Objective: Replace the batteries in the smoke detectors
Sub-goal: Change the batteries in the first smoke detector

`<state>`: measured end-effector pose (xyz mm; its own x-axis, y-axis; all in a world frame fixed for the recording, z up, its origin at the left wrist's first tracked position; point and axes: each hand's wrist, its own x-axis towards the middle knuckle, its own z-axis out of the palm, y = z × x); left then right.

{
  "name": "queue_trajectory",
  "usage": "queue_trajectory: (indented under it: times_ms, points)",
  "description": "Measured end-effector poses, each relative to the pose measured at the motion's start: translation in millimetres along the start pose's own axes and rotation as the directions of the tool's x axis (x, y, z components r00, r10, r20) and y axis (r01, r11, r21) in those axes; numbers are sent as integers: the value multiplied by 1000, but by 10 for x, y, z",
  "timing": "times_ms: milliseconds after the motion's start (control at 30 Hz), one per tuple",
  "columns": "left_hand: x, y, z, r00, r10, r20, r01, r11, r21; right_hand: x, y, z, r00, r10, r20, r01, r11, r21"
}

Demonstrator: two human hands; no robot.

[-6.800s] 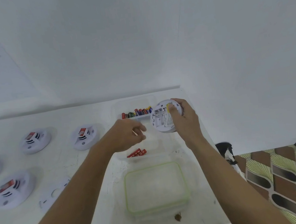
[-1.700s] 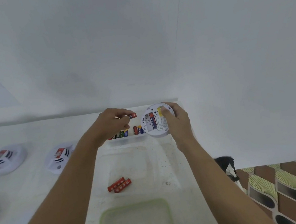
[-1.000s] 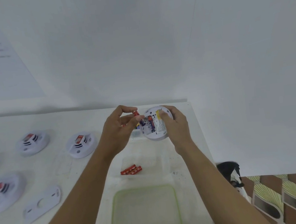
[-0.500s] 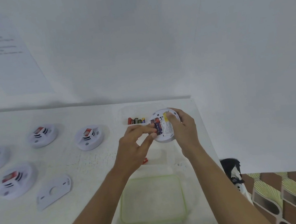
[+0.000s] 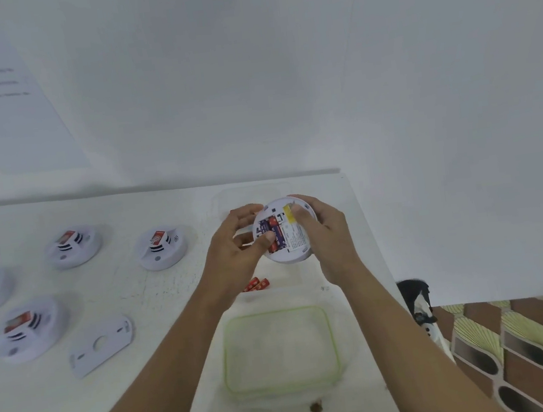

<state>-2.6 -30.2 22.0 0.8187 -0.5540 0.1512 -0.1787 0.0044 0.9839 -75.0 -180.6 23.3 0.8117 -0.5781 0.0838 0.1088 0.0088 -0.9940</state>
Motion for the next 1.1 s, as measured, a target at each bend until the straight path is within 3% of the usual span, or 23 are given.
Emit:
queue_trajectory:
  times_ms: [233, 367, 500, 733, 833, 900, 967, 1033, 1100]
  points:
    - [-128, 42, -335, 996, -35, -77, 38, 999, 37, -133, -32, 365, 995, 65, 73, -68, 997, 33]
    - [-249, 71, -650, 989, -33, -144, 37, 999, 27, -198, -70, 559, 925, 139, 354, -170, 984, 56]
    - [-351, 52, -1025, 974, -36, -225, 52, 997, 62, -256, 7, 760, 801, 77, 594, -51, 997, -61]
    - [-647, 51, -1487, 964, -18, -267, 30, 999, 39, -458, 106, 1249, 807, 35, 589, 41, 992, -115]
    - [-747, -52, -1779, 953, -23, -302, 70, 987, 147, -543, 148, 1362, 812, 43, 582, 45, 990, -135]
    - [-811, -178, -2005, 960, -5, -281, 129, 896, 424, -599, 158, 1421, 821, 47, 568, 38, 990, -137]
    - [-894, -302, -2189, 984, -58, -167, 159, 704, 692, -650, 158, 1479, 835, 47, 548, 46, 987, -154]
    - [-972, -401, -2300, 978, -196, -78, 181, 594, 784, -696, 160, 1532, 846, 40, 531, 60, 984, -170]
    - [-1021, -491, -2351, 955, -295, -39, 203, 548, 811, -739, 173, 1572, 855, 28, 518, 71, 983, -171]
